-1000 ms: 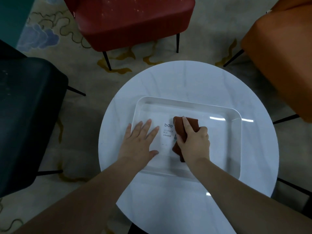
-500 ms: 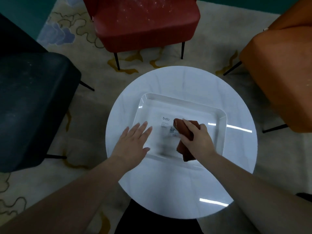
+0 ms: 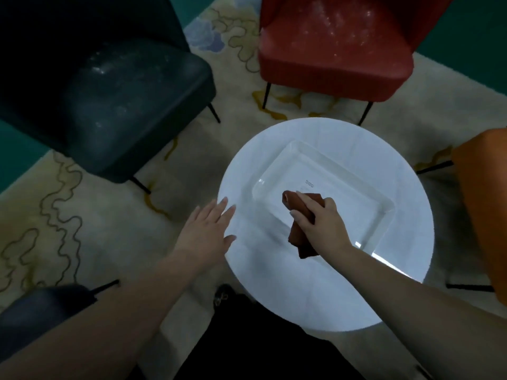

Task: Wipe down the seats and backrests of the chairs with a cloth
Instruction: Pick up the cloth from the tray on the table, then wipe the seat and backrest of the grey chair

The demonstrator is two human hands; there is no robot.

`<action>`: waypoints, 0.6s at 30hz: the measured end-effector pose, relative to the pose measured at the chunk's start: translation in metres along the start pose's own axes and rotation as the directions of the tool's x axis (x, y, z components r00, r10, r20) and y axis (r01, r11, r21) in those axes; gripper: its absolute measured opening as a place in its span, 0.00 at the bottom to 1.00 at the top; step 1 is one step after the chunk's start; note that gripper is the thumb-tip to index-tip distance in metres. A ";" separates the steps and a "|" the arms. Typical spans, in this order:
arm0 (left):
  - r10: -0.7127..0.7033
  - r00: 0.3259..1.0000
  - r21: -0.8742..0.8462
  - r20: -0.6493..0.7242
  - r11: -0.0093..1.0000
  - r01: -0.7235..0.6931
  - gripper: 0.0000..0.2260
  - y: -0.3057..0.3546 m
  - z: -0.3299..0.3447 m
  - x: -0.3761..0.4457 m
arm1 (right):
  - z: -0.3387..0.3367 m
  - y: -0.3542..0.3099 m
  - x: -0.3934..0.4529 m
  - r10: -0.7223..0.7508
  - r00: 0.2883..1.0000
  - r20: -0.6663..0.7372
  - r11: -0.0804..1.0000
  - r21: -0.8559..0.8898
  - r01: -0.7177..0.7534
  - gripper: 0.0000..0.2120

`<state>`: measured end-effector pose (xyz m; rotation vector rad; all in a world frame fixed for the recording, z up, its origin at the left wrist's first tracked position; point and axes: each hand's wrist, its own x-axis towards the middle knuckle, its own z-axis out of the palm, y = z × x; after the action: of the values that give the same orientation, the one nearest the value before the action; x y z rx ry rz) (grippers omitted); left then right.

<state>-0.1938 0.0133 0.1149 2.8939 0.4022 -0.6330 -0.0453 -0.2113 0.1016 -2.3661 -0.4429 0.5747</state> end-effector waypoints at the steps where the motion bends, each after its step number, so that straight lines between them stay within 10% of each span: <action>1: -0.043 0.999 -0.021 -0.007 0.999 0.042 0.30 -0.005 0.003 -0.012 | 0.003 -0.007 -0.002 -0.024 1.000 0.011 1.000 -0.012 0.025 0.23; 18: -0.588 0.809 -0.301 0.007 0.770 0.563 0.31 -0.076 0.085 -0.278 | 0.131 -0.150 -0.107 -0.416 0.817 0.400 0.864 -0.106 0.492 0.23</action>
<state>-0.4915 0.0054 0.1507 2.4936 1.3157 -0.4610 -0.2269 -0.0819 0.1418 -2.2148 -1.2589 0.7651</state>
